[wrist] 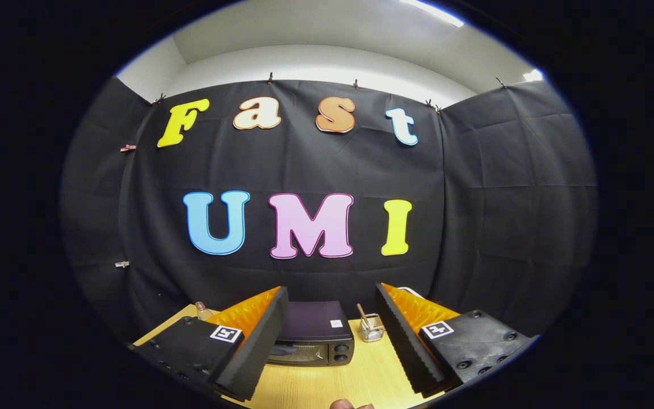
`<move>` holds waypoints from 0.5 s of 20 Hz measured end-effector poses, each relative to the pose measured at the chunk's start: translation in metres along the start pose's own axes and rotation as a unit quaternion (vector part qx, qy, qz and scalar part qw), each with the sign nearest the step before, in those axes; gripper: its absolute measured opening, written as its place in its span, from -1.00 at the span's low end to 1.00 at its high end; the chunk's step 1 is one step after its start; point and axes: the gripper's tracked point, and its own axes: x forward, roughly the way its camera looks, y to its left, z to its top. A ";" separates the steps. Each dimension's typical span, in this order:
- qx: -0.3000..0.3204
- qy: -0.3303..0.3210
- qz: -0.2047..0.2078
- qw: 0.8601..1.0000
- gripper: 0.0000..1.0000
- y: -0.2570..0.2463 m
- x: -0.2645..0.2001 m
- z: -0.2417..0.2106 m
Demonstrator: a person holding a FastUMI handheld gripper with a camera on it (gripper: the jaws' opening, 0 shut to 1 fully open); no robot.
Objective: Open the toaster oven, put the food inside, and close the toaster oven door.
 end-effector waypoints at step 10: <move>-0.006 -0.002 -0.003 1.000 0.97 -0.004 -0.004 0.000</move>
